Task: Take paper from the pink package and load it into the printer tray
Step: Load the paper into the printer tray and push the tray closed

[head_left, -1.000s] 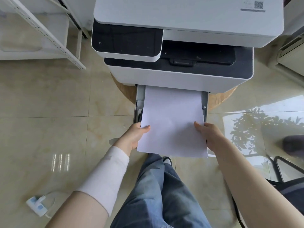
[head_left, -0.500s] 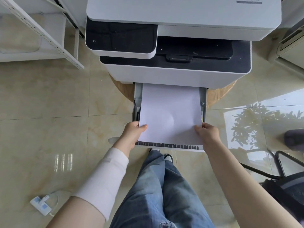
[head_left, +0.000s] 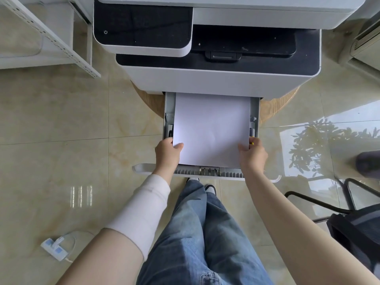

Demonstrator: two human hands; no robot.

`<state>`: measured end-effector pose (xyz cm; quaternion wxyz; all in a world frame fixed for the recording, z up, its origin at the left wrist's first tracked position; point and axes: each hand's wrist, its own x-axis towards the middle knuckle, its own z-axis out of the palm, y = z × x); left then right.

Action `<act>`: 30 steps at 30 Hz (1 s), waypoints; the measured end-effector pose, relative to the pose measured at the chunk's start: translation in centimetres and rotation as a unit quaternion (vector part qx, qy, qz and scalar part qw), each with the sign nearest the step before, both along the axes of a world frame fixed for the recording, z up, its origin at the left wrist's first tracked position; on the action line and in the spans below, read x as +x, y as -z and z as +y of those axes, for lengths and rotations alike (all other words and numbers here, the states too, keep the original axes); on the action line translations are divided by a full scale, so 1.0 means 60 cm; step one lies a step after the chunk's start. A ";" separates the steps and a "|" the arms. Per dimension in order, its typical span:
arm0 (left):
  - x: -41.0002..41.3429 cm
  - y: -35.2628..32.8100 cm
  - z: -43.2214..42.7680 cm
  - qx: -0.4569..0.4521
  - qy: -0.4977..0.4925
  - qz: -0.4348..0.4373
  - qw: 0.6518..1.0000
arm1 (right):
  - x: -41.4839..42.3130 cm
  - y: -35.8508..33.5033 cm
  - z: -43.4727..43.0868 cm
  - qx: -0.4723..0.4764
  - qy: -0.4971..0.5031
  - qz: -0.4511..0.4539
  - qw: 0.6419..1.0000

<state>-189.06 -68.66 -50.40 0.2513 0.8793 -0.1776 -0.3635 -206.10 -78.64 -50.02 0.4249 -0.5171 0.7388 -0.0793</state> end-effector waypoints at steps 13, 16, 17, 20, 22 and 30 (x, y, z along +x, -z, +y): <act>0.000 -0.013 0.048 0.027 0.011 -0.159 0.987 | -0.076 0.001 0.011 -0.047 -0.118 0.088 0.988; 0.008 -0.005 0.047 0.075 0.050 -0.104 0.990 | -0.083 0.003 0.001 0.042 -0.130 0.059 0.989; 0.010 -0.001 0.046 0.089 0.061 -0.078 0.991 | -0.082 0.003 -0.003 0.064 -0.134 0.056 0.987; 0.011 0.005 0.040 0.112 0.071 -0.022 0.991 | -0.075 0.003 -0.010 0.086 -0.136 0.056 0.985; 0.011 0.008 0.037 0.106 0.062 -0.023 0.992 | -0.071 0.005 -0.011 0.082 -0.134 0.059 0.986; -0.003 0.012 0.036 0.083 0.030 -0.040 0.995 | -0.072 0.025 -0.006 0.070 -0.130 0.071 0.986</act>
